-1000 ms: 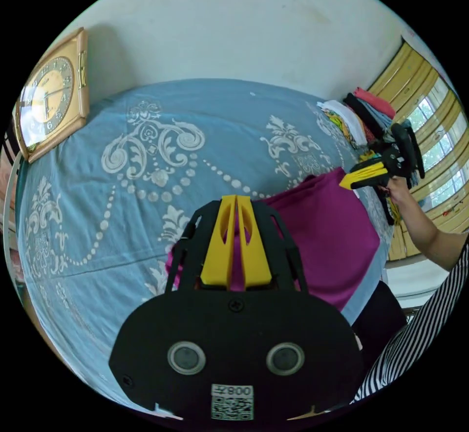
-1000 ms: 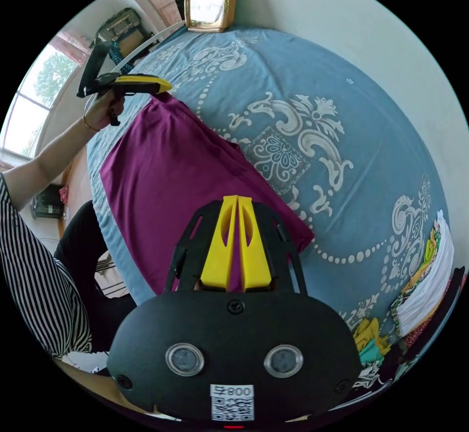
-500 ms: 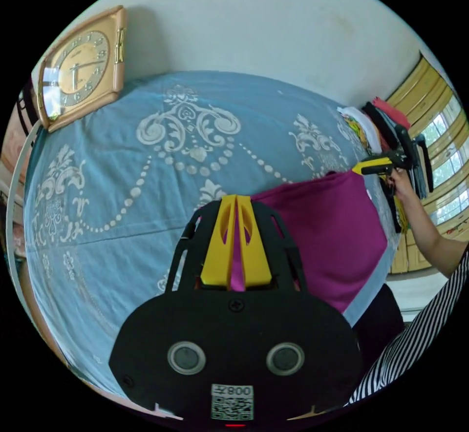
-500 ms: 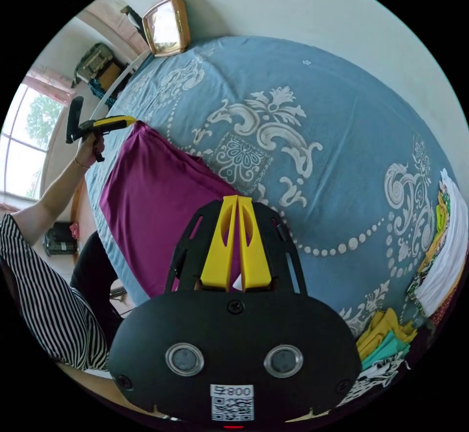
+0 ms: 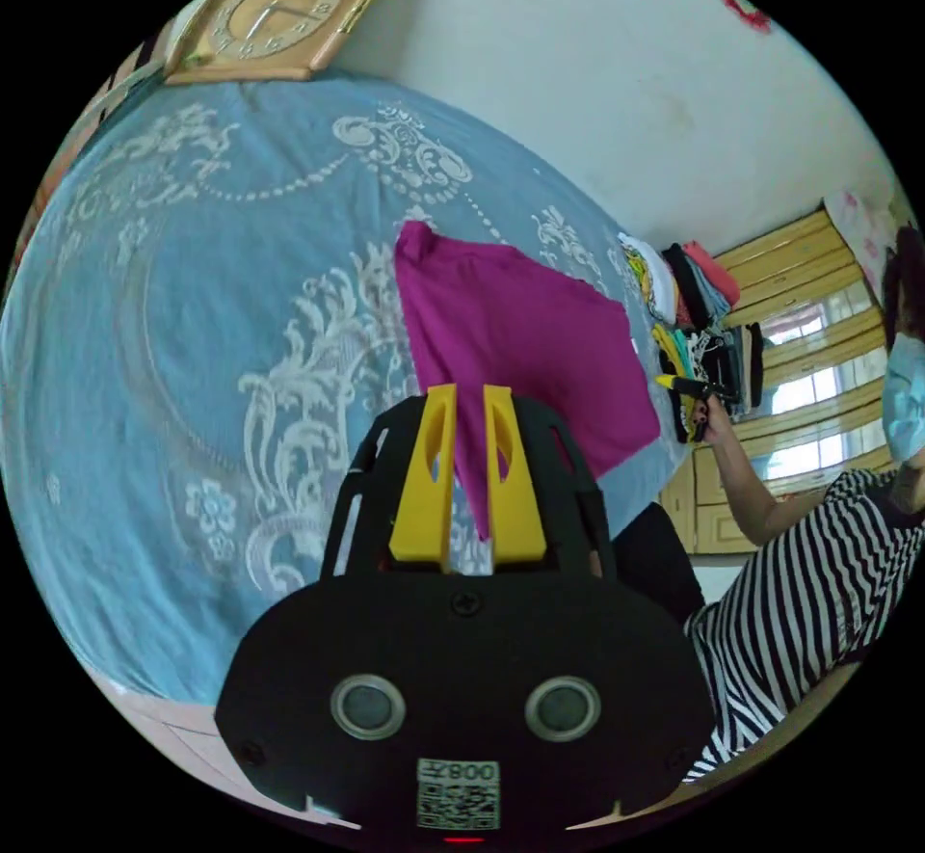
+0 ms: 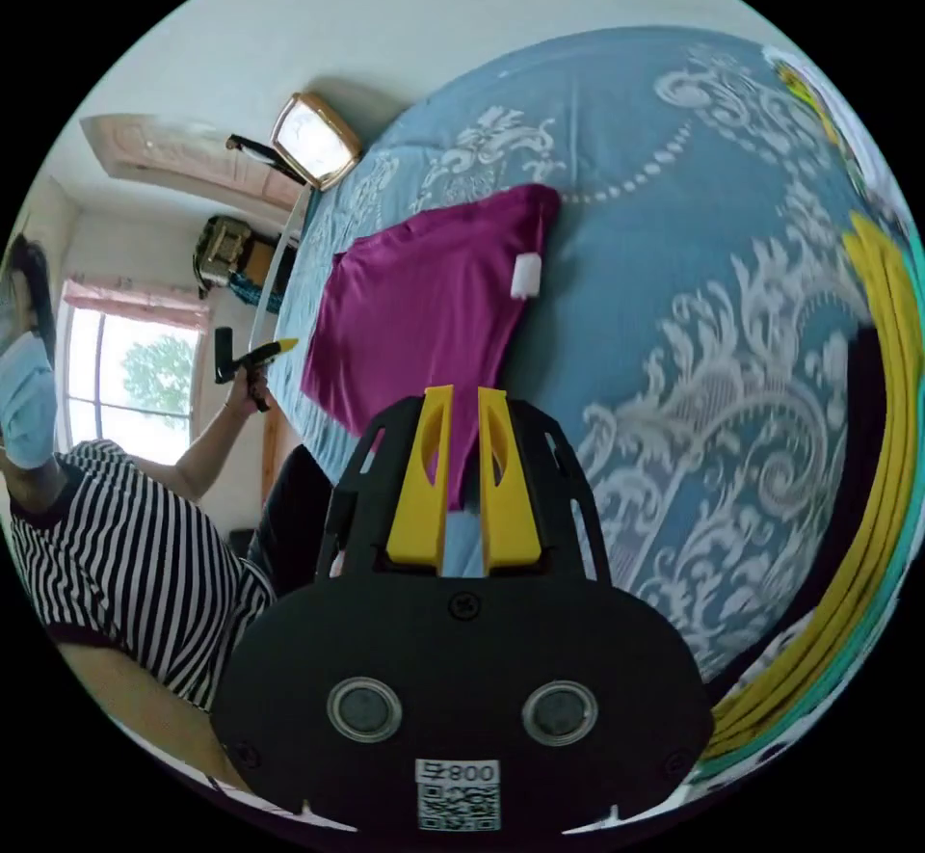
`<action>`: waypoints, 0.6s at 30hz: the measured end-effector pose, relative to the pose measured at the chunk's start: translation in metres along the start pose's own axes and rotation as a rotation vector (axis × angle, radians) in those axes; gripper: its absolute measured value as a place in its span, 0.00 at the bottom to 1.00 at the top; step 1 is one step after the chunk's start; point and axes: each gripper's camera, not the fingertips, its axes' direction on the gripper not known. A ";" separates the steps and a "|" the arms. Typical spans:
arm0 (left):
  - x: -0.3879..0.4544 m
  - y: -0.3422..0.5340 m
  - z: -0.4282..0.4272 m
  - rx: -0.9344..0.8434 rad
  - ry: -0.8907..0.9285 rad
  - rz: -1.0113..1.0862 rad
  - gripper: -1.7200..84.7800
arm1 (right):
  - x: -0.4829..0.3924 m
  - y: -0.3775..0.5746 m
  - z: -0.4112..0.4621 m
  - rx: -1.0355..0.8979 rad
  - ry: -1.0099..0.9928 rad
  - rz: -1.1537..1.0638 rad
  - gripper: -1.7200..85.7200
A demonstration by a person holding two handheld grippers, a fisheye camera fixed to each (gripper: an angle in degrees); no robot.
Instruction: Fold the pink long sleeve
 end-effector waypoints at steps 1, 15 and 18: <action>-0.006 0.011 -0.001 -0.005 0.026 -0.034 0.09 | 0.011 0.023 -0.002 0.014 -0.042 0.042 0.09; -0.032 0.105 0.062 -0.113 0.174 -0.201 0.06 | 0.089 0.102 0.026 0.022 -0.175 0.211 0.06; -0.025 0.116 0.065 -0.088 0.161 -0.180 0.05 | 0.095 0.107 0.019 0.027 -0.171 0.190 0.05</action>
